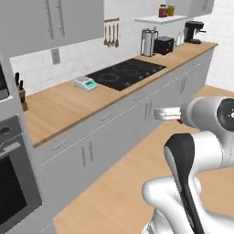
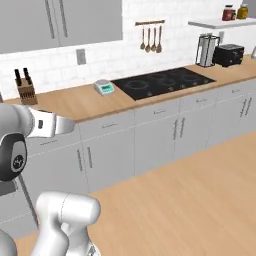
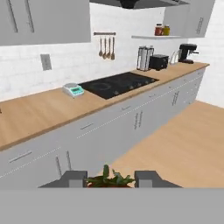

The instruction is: Take the strawberry from the fridge and place it on top of the pancake, located on the dining counter.

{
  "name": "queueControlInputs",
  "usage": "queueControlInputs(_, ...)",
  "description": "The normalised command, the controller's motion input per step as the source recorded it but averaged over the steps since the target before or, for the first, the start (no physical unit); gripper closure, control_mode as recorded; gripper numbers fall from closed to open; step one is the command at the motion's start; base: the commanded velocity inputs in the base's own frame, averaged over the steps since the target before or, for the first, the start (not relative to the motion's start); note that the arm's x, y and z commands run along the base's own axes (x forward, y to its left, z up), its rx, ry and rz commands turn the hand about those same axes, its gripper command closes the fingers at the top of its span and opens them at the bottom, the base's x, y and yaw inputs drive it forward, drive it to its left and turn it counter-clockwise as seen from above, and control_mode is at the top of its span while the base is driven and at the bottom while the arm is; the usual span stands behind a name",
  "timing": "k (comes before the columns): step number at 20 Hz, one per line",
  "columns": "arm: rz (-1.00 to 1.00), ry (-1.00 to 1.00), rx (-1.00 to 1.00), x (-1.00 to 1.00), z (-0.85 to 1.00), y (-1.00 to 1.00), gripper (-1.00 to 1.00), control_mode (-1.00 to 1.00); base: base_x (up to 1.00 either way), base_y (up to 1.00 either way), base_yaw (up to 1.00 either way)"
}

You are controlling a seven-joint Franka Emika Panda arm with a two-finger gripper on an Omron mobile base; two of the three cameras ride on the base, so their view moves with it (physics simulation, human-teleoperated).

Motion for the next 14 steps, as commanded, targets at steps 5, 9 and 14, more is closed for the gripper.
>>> queueControlInputs(5, 0.00, 0.00, 0.00, 0.00, 0.00, 0.00, 1.00, 1.00, 0.13, -0.51, -0.82)
queueControlInputs(9, 0.00, 0.00, 0.00, 0.00, 0.00, 0.00, 1.00, 1.00, 0.34, -0.16, -0.80)
queueControlInputs(14, 0.00, 0.00, 0.00, 0.00, 0.00, 0.00, 1.00, 1.00, 0.74, 0.34, -0.60)
